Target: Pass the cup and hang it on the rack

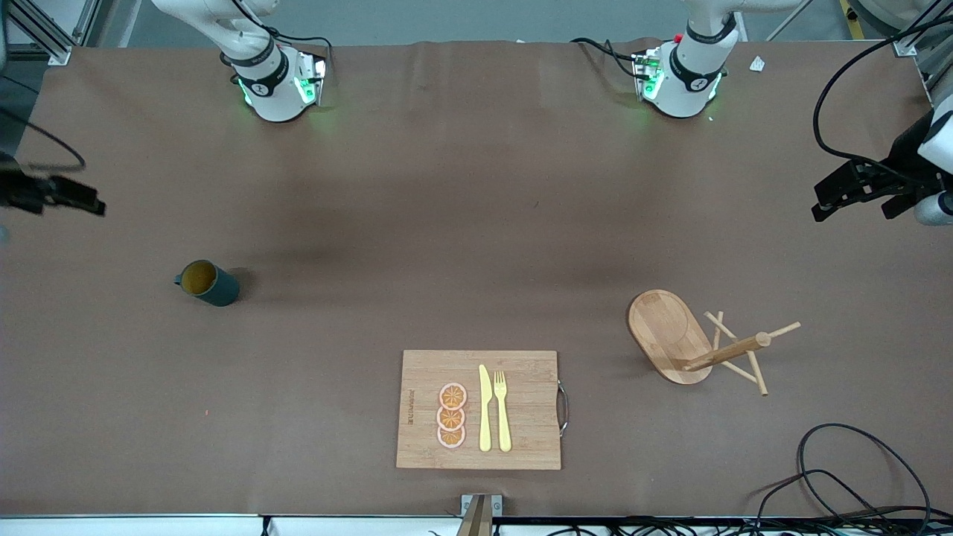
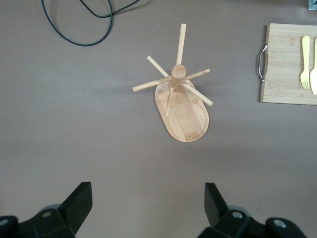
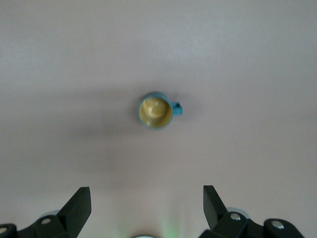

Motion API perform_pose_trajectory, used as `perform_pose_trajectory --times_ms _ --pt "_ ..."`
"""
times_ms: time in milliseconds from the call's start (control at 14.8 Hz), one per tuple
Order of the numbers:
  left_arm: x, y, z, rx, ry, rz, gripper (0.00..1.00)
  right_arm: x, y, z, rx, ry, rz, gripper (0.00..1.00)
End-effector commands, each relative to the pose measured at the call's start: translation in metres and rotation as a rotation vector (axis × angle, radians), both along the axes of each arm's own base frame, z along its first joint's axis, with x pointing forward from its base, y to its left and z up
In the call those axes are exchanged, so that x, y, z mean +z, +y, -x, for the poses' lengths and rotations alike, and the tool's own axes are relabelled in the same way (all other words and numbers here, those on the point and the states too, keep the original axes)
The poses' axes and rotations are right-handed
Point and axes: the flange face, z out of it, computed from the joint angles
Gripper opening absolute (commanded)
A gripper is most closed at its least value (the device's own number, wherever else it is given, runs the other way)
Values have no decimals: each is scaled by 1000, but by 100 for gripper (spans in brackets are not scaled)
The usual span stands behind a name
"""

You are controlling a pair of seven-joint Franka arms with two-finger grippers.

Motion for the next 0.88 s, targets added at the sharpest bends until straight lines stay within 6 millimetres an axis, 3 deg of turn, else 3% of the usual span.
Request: perform_pose_trajectory --times_ms 0,271,542,813 --pt "3 0 -2 6 -12 10 100 -38 -11 -15 120 -41 -9 100" --pt "3 0 -2 8 -12 10 100 -123 -19 -20 280 -44 -27 100" --pt "3 0 -2 6 -12 10 100 -204 -31 -2 444 -85 -90 100" --pt "3 0 -2 6 -12 10 100 -260 -47 12 553 -93 -135 100"
